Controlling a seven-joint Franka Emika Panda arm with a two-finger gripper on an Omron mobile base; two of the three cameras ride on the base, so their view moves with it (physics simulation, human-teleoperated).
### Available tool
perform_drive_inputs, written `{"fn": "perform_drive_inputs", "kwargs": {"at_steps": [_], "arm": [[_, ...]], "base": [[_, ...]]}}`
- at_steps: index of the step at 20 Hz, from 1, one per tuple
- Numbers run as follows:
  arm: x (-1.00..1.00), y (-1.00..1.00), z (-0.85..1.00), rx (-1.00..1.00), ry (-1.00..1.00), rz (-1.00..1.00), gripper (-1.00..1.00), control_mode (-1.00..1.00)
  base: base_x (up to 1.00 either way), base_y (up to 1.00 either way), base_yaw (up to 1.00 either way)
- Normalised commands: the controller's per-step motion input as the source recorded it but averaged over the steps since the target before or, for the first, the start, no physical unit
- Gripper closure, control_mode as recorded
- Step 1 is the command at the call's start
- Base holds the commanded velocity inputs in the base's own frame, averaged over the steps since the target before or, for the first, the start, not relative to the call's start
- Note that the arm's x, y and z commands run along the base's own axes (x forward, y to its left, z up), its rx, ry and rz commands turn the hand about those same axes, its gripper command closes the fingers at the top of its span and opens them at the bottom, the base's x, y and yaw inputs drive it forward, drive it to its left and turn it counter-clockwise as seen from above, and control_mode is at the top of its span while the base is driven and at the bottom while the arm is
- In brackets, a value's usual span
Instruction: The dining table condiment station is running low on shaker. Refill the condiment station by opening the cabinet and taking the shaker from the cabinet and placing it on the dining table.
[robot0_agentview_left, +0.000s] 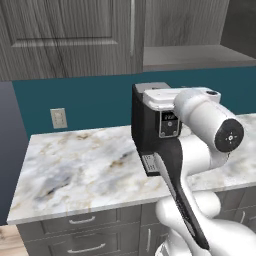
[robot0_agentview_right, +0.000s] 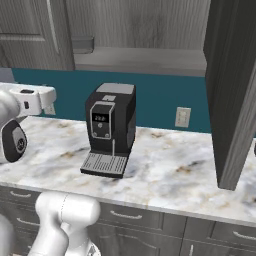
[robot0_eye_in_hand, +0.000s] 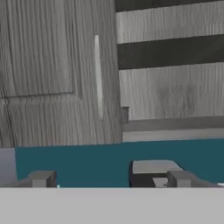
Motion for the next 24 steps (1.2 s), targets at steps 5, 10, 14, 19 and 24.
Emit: {"fn": "perform_drive_inputs", "kwargs": {"at_steps": [5,10,14,19,24], "arm": [[0.06,0.18,0.79,0.08,-0.18,0.15,-1.0,-1.0],[0.0,0.13,0.78,-0.06,-0.07,0.0,-1.0,-1.0],[0.0,0.02,0.56,-0.04,0.0,-0.06,-1.0,-1.0],[0.17,-0.06,0.09,-0.01,0.0,-0.02,-1.0,-1.0],[0.57,-0.02,0.0,-0.01,0.0,0.0,-1.0,-1.0]], "base": [[0.0,0.0,0.0],[0.0,0.0,0.0],[0.0,0.0,0.0],[0.0,0.0,0.0],[0.0,0.0,0.0]]}}
